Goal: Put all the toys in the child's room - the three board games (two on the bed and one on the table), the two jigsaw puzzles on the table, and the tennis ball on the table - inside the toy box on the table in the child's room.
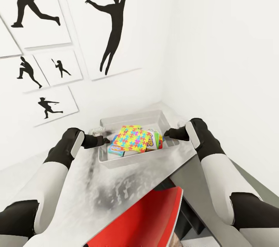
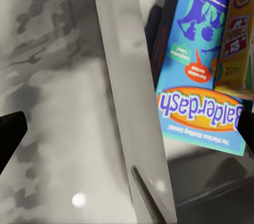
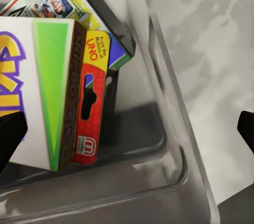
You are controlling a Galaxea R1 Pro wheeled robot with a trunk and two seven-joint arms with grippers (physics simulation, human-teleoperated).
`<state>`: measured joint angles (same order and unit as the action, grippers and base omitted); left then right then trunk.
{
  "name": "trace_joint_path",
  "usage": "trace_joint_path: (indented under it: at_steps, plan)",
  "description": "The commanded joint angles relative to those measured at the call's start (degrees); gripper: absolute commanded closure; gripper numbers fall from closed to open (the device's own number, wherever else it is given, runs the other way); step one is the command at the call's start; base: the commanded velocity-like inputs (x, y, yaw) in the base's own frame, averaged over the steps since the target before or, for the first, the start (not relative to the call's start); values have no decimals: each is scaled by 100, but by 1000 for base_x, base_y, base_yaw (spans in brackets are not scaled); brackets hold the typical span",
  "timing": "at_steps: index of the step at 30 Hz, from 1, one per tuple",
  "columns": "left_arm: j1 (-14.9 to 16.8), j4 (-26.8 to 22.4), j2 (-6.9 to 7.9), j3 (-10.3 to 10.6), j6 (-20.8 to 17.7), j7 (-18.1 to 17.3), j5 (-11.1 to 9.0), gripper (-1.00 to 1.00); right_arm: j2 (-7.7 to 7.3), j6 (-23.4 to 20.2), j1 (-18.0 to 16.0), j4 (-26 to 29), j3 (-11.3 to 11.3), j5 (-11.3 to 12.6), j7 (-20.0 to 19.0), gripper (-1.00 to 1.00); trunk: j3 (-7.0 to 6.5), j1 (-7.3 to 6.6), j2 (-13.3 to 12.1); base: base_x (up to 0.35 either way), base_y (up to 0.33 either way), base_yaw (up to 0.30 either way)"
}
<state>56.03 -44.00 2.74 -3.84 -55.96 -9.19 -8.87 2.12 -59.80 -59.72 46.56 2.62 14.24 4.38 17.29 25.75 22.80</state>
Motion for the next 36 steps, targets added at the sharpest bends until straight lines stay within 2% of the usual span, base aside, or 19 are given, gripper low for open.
trace_joint_path:
  at_steps: [1, 10, 29, 30, 36]
  plan:
    - [5, -3, -1, -11, -29, -4, -19, -100, 3, -20, -5, 7, 17, 53, 46, -100, 20, 3, 12, 0, 0, 0]
    - [5, -3, 6, -4, -31, -4, -19, -100, -11, -20, -5, 11, 11, 49, 45, -100, 87, 3, 12, 0, 0, 0]
    - [5, -3, 7, -9, -37, -13, -36, -100, -22, -20, -5, -15, 4, 10, 54, -100, 95, 3, 12, 0, 0, 0]
    - [5, -3, 9, -9, -37, -13, -36, 100, -21, -20, -5, -15, 3, 9, 54, 100, 95, 3, 12, 0, 0, 0]
    - [5, -3, 15, -24, -38, -18, -44, 100, -22, -20, -5, -15, 2, 9, 54, 100, 95, 3, 12, 0, 0, 0]
